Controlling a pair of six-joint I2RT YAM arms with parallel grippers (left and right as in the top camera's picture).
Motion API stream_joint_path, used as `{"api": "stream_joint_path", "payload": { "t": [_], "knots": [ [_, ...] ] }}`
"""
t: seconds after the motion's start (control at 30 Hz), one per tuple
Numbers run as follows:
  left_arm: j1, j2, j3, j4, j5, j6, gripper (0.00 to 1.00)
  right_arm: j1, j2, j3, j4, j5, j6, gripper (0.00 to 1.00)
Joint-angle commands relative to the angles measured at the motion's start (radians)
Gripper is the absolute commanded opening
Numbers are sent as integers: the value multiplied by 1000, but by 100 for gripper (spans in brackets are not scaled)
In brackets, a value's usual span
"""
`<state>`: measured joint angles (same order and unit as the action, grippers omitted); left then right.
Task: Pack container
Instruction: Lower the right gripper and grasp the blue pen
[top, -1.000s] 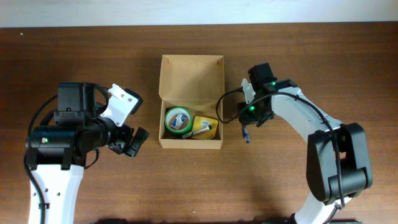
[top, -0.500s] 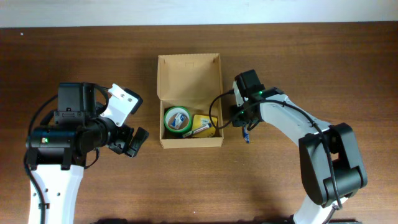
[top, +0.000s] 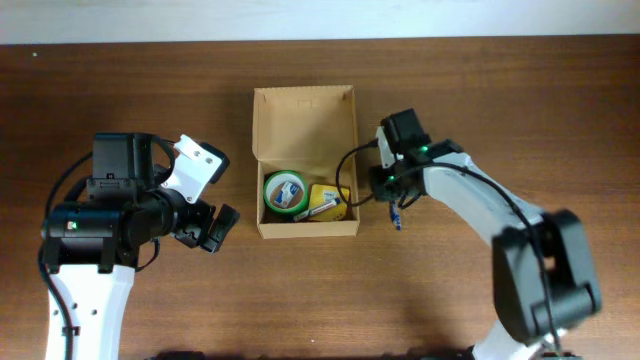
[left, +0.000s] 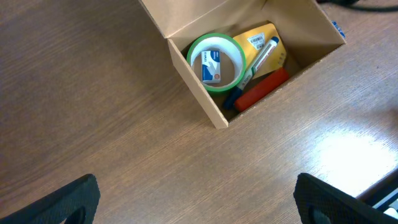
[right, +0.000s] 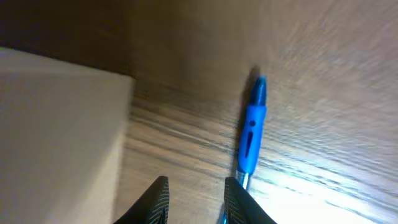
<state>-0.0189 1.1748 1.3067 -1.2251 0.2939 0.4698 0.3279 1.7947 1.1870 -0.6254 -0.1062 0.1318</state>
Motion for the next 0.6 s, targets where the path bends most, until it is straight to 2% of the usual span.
{"api": "stream_joint_path", "payload": {
  "t": [0.0, 0.3, 0.57],
  "knots": [
    [6, 3, 0, 2, -3, -9, 99, -17, -109, 3, 1, -14, 8, 31],
    [6, 3, 0, 2, -3, -9, 100, -103, -134, -25, -12, -13, -4, 32],
    [6, 3, 0, 2, -3, -9, 99, -97, -110, -140, 87, -17, -6, 31]
  ]
}}
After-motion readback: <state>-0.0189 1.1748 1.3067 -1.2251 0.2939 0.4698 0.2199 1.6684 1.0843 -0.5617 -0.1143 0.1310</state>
